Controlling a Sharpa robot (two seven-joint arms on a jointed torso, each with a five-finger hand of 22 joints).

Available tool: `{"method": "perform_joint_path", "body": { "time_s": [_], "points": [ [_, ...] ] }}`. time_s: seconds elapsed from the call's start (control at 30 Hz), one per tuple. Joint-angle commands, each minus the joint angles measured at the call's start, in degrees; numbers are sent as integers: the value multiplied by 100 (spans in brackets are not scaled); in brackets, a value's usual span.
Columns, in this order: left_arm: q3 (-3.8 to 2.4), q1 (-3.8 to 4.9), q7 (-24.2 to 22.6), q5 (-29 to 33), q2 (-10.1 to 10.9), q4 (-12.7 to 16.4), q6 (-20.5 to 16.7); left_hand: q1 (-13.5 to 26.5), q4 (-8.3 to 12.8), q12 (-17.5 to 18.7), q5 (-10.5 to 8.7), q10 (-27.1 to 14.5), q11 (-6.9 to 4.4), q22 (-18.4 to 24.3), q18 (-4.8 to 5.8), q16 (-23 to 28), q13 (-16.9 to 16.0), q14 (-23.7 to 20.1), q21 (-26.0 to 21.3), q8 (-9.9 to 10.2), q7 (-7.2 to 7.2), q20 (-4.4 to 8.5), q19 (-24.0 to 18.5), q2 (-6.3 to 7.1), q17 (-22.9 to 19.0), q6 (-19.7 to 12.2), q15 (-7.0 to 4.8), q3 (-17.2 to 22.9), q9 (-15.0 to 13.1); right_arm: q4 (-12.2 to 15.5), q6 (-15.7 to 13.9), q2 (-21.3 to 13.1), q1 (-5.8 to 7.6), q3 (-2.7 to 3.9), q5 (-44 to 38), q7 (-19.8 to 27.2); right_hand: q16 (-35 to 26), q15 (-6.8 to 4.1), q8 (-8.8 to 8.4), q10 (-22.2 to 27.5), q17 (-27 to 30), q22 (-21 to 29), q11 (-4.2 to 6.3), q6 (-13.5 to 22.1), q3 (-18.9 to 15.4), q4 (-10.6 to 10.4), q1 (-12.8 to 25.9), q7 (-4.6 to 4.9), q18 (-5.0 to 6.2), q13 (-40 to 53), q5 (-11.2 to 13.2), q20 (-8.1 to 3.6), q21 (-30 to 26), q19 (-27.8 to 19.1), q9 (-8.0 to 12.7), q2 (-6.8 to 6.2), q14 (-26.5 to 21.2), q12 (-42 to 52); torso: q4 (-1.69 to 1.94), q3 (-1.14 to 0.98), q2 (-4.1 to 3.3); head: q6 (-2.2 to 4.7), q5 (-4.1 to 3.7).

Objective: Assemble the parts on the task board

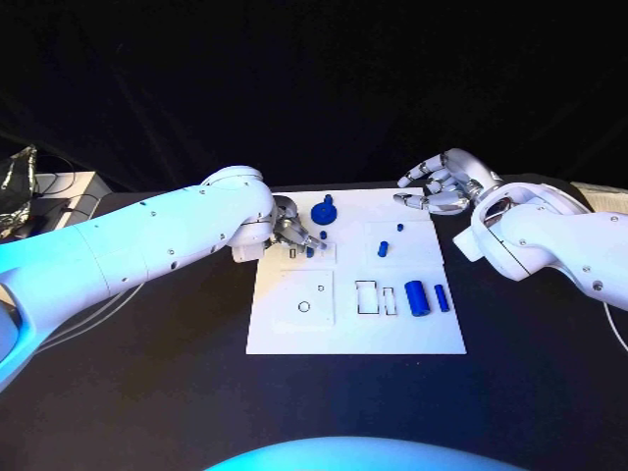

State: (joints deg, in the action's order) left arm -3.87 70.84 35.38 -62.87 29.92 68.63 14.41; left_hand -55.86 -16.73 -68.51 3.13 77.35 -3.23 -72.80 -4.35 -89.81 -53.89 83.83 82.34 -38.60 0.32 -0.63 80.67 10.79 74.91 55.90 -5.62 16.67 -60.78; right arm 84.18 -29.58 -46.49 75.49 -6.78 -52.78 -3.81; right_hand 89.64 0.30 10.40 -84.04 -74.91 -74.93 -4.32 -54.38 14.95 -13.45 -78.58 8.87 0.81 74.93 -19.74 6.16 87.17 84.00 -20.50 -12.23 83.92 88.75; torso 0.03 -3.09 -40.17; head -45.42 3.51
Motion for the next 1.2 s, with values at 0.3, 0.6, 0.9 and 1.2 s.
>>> {"method": "perform_joint_path", "body": {
  "time_s": [0.3, 0.6, 0.9, 1.2],
  "points": [
    [-454, 8, -191, 229, 285, 47, 82, -1013, 3, 756, -10, -884, 351, 402, -16, 137, 1141, 530, -243, 1183, 421, -238, -232, -359, 1252, -496, 247, 311, 885, -4, 39, -42, -7, 1, -46, 73, 14, -29, 24, -436, -1444, -1283, 14, 27, -13, -31, 31, 1, 3, 1353, 36, -27, -39, 447, -5, -8, 592, -27, 14, 1, -16, 60, -10],
    [-710, 60, -445, 435, 327, -532, -211, -1035, 1, 1397, -14, -1809, 615, 1101, -162, 476, 1959, 267, -652, 1514, 699, -425, -704, -211, 718, -927, 482, 731, 1253, -25, 11, -89, -5, 2, -49, 81, 13, -30, 28, -434, -1442, -1284, 14, 37, -15, -42, 31, 2, 2, 1350, 33, -27, -38, 448, -14, -9, 591, -29, -32, -12, -33, 103, 21],
    [-751, 151, -427, 13, 86, -1144, -360, -906, -3, 1263, -12, -1765, 605, 696, -82, 320, 1950, 386, -432, 1377, 688, -439, -430, -159, 934, -862, 477, 606, 1322, 33, -17, -132, 4, 5, -67, 74, 12, -30, 31, -435, -1440, -1277, 14, 39, -16, -45, 30, 1, 5, 1351, 27, -28, -48, 443, -18, -8, 591, -29, -86, 4, -121, 195, 63],
    [-753, 165, -437, 32, -303, -1683, -321, -800, -12, 1200, -14, -1715, 595, 568, -55, 254, 1943, 436, -356, 1347, 677, -427, -342, -164, 1035, -866, 465, 540, 1369, 95, -29, -129, 22, 14, -92, 70, 12, -30, 31, -435, -1440, -1277, 14, 39, -16, -45, 30, 1, 5, 1351, 27, -28, -48, 443, -18, -8, 591, -29, -122, 34, -210, 252, 68]
  ]
}}
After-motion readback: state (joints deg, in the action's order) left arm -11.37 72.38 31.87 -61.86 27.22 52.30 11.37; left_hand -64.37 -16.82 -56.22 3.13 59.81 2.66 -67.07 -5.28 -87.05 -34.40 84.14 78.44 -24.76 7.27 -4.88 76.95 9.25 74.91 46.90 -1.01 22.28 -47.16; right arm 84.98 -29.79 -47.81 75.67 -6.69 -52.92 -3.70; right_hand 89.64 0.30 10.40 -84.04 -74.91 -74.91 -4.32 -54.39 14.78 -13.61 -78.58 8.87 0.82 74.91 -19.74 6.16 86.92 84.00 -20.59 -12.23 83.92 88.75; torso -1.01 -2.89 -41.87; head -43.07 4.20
